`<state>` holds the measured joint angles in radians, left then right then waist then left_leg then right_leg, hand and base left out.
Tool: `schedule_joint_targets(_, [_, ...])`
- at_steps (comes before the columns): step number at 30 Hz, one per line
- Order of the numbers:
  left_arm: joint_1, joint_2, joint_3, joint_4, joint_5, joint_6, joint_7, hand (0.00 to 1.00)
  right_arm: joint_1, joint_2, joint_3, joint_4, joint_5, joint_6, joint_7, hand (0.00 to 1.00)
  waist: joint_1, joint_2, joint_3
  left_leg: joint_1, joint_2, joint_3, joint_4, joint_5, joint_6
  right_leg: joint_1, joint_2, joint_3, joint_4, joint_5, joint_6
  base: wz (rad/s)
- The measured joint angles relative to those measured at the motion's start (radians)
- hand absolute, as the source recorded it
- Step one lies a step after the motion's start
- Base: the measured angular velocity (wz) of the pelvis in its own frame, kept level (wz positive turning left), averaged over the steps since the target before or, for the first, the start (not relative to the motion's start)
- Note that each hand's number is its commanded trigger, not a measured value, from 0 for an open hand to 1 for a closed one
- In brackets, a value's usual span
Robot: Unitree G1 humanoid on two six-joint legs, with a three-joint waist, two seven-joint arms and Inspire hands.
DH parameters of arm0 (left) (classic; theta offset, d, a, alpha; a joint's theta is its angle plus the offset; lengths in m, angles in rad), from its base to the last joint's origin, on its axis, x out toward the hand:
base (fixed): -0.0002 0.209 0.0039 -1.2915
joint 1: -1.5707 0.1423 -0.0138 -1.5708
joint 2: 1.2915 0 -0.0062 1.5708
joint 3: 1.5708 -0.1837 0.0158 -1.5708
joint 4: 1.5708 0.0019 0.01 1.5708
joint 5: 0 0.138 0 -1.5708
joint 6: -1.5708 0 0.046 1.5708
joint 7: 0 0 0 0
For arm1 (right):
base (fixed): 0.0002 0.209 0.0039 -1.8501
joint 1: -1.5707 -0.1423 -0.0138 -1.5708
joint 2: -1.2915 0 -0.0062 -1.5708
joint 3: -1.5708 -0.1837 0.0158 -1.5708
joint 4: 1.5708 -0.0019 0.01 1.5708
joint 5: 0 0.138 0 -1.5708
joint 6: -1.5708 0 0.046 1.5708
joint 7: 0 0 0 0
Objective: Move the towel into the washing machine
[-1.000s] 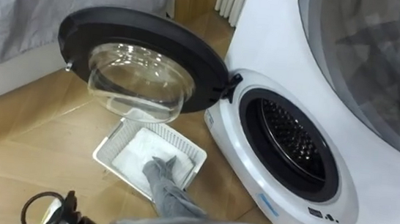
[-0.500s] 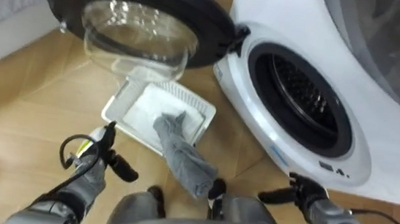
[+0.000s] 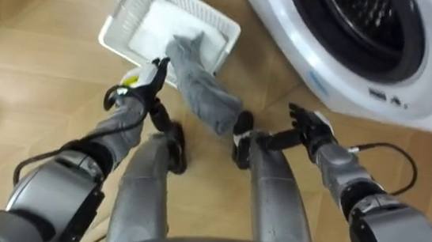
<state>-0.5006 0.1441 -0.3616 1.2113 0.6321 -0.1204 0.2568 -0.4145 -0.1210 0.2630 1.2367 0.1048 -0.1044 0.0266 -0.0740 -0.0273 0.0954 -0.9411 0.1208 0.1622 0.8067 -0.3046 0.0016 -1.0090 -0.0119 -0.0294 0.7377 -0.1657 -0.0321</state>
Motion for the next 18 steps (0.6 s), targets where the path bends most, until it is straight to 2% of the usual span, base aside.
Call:
schedule_joint_targets(3, [-0.035, 0.021, -0.038, -0.001, 0.011, 0.000, 0.014, 0.00, -0.020, -0.004, 0.025, -0.040, 0.051, -0.012, 0.013, 0.00, -0.026, -0.001, 0.0004, -0.087, 0.009, 0.003, 0.064, -0.012, 0.011, -0.088, -0.004, 0.002, 0.052, 0.009, -0.008, -0.13])
schedule_joint_targets(7, [-0.082, 0.044, -0.113, -0.017, 0.030, -0.018, 0.025, 0.00, -0.064, 0.001, 0.053, -0.034, 0.118, -0.019, 0.029, 0.00, -0.034, -0.003, 0.0015, -0.203, 0.024, 0.004, 0.146, -0.029, 0.018, -0.201, -0.001, 0.008, 0.114, 0.010, -0.009, -0.08])
schedule_joint_targets(10, [-0.089, 0.052, -0.154, -0.017, 0.039, -0.023, 0.027, 0.00, -0.087, 0.000, 0.061, -0.037, 0.128, -0.038, 0.041, 0.00, -0.051, -0.004, 0.0028, -0.258, 0.028, 0.002, 0.189, -0.042, 0.022, -0.255, -0.001, 0.008, 0.154, 0.006, -0.011, -0.02])
schedule_joint_targets(12, [-0.094, 0.053, -0.158, -0.017, 0.060, -0.028, 0.027, 0.00, -0.100, -0.001, 0.070, -0.041, 0.144, -0.051, 0.041, 0.00, -0.062, -0.005, 0.0030, -0.290, 0.031, 0.000, 0.214, -0.051, 0.025, -0.286, 0.002, 0.009, 0.175, 0.001, -0.009, -0.06])
schedule_joint_targets(14, [-0.117, 0.054, -0.179, -0.016, 0.092, -0.034, 0.044, 0.00, -0.107, -0.001, 0.072, -0.054, 0.175, -0.061, 0.041, 0.00, -0.064, -0.007, 0.0036, -0.337, 0.041, -0.002, 0.256, -0.068, 0.027, -0.331, 0.013, 0.010, 0.203, -0.004, -0.008, -0.13])
schedule_joint_targets(18, [-0.152, 0.071, -0.214, -0.017, 0.117, -0.043, 0.064, 0.00, -0.106, -0.003, 0.082, -0.087, 0.205, -0.073, 0.042, 0.00, -0.077, -0.008, 0.0042, -0.381, 0.047, -0.002, 0.296, -0.085, 0.036, -0.374, 0.014, 0.012, 0.236, -0.014, -0.003, -0.07])
